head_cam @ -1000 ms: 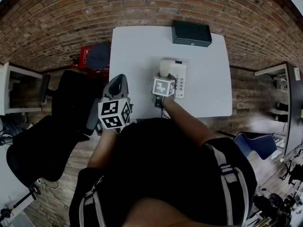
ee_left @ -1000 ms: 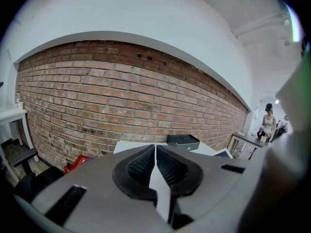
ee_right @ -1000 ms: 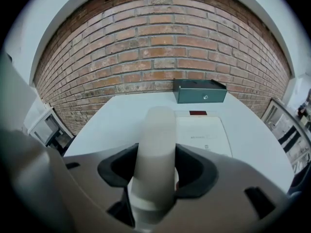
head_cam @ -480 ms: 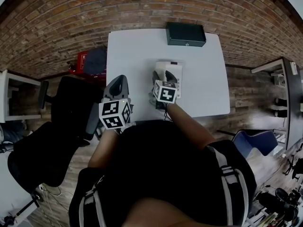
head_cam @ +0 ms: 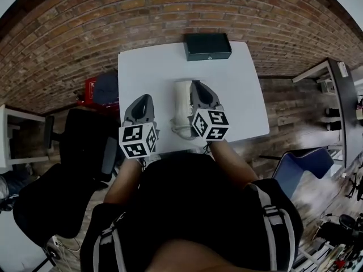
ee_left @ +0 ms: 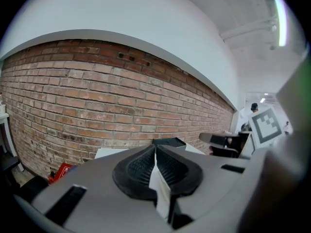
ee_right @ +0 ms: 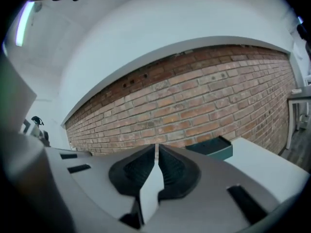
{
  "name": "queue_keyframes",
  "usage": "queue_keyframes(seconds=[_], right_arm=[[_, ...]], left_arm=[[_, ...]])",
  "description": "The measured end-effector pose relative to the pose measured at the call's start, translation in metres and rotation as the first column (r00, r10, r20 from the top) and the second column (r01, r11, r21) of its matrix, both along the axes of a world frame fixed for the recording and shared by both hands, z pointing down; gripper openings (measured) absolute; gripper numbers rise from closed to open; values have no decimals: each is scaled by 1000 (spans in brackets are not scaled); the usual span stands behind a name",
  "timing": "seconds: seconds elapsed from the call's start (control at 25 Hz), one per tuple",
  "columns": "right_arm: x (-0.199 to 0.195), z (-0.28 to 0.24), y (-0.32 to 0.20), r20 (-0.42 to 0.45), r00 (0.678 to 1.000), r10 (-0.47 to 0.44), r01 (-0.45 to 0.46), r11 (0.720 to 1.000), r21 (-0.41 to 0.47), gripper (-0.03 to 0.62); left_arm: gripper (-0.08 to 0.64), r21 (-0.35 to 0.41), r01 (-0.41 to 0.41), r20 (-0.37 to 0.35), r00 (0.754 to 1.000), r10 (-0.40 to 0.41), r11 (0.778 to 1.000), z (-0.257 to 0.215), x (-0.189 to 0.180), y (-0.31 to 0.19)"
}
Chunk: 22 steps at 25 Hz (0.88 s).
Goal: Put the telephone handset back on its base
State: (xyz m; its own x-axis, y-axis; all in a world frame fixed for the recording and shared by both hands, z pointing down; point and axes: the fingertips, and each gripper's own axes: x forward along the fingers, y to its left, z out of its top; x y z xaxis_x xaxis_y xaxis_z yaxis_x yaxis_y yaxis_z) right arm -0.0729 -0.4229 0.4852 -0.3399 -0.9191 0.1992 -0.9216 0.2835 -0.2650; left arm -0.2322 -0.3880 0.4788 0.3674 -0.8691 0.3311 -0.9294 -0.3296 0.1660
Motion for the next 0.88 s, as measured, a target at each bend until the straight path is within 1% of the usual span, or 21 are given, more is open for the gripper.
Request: queue_keyframes(seconds=[0.12, 0.2, 0.28, 0.36, 0.56, 0.76, 0.88], right_arm=[[19, -39, 11, -26, 998, 58, -55, 992, 113, 5], [34, -60, 19, -53, 992, 117, -104, 975, 198, 0], [46, -73, 25, -80, 984, 157, -132, 958, 254, -2], [53, -74, 28, -95, 982, 163, -133, 957, 259, -2], [54, -58, 34, -126, 982, 140, -112, 972, 207, -2], [46, -55, 39, -121, 987, 105, -80, 977, 196, -2], [47, -56, 39, -124, 986, 115, -88, 975, 203, -2]], left_arm=[[10, 6, -27, 3, 1000, 27, 1000, -2, 12, 0], [9, 12, -41, 8, 999, 41, 999, -3, 20, 1], [11, 22, -51, 11, 999, 51, 998, -6, 26, 1], [9, 30, -58, 11, 998, 58, 998, -8, 31, -1], [9, 37, -82, 10, 997, 81, 996, -11, 41, -1], [9, 37, -93, 8, 996, 93, 995, -13, 45, 0], [9, 39, -94, 7, 996, 94, 995, -13, 45, 2]])
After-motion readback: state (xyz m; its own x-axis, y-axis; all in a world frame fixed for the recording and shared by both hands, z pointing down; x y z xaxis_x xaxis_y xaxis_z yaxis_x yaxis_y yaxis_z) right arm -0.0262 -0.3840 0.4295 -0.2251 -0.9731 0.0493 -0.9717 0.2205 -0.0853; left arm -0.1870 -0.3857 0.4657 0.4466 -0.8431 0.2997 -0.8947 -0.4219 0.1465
